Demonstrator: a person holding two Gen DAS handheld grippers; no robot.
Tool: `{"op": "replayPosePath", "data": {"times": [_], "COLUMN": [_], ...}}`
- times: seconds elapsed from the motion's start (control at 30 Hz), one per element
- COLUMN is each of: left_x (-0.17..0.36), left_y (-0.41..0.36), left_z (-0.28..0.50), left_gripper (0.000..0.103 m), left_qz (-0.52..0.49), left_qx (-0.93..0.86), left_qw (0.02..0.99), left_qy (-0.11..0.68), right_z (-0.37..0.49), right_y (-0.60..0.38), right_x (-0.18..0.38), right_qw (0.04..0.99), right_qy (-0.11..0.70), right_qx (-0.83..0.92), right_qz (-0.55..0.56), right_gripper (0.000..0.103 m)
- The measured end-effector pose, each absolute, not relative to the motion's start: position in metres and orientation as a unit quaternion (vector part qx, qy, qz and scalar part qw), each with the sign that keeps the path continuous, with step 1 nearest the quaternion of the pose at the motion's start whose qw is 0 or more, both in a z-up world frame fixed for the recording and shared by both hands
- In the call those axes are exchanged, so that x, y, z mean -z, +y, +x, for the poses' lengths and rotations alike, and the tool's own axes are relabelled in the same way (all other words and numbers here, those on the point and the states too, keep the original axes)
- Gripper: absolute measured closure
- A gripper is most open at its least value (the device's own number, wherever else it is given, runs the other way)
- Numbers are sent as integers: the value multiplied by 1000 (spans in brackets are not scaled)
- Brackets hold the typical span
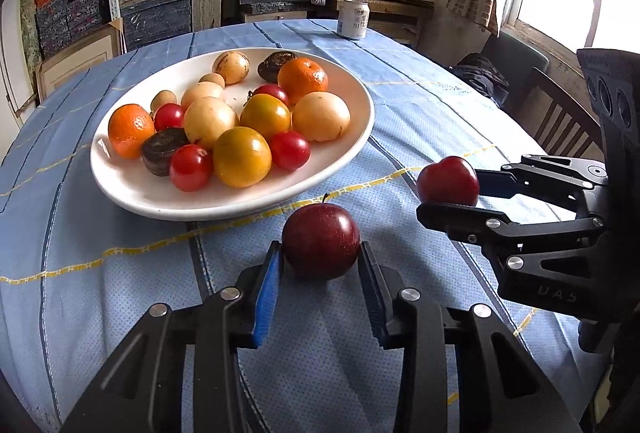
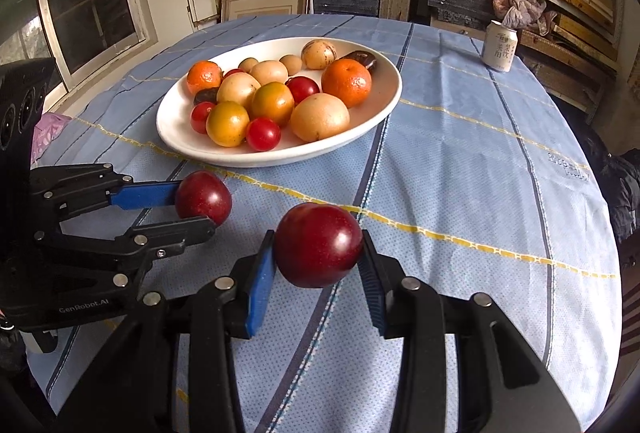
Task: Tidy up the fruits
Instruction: 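Carry both red plums onto the white plate and open both tools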
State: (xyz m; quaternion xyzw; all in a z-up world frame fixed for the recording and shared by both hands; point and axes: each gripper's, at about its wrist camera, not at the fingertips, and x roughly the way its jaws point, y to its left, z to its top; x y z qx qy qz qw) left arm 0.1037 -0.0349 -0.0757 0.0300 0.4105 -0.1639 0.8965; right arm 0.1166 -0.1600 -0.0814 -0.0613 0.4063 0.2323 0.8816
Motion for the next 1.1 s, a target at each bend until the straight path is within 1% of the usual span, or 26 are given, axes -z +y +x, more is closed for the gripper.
{"op": "replayPosePath", "data": {"times": [0.03, 0.17, 0.27, 0.33, 0.37, 0.4, 0.47, 0.57, 0.67, 0.73, 0.77, 0.8, 0.87, 1.1], "left_x": [74, 66, 65, 67, 69, 70, 72, 71, 74, 78, 81, 85, 84, 80], "left_y": [-35, -30, -30, -32, -34, -36, -41, -47, -49, -49, -49, -49, -49, -48], "left_z": [103, 99, 97, 99, 101, 103, 105, 106, 115, 117, 118, 120, 118, 110], "left_gripper": [65, 73, 73, 70, 63, 45, 26, 26, 26, 29, 40, 58, 63, 63], "left_qz": [31, 28, 29, 28, 29, 33, 42, 41, 23, 21, 24, 23, 29, 45], "left_qx": [165, 164, 166, 169, 171, 167, 162, 165, 155, 152, 147, 147, 143, 143], "left_qw": [897, 901, 901, 899, 897, 895, 897, 898, 894, 893, 891, 887, 890, 890], "left_qy": [408, 401, 399, 402, 406, 411, 410, 406, 420, 424, 429, 438, 432, 430], "right_z": [116, 115, 113, 112, 111, 109, 109, 110, 113, 113, 113, 112, 112, 111], "right_y": [-161, -163, -163, -161, -161, -160, -161, -163, -169, -174, -176, -177, -179, -181], "right_x": [81, 79, 77, 77, 77, 76, 76, 76, 77, 78, 79, 80, 80, 76], "right_qw": [882, 884, 884, 884, 883, 883, 882, 883, 886, 886, 885, 884, 885, 888], "right_qy": [406, 403, 400, 400, 400, 399, 399, 398, 401, 402, 403, 405, 404, 398], "right_qx": [-230, -228, -232, -235, -237, -239, -242, -240, -227, -228, -230, -229, -226, -227], "right_qz": [-63, -63, -62, -62, -63, -63, -63, -60, -51, -44, -42, -43, -46, -41], "right_gripper": [64, 64, 64, 64, 64, 64, 64, 64, 64, 64, 64, 64, 64, 64]}}
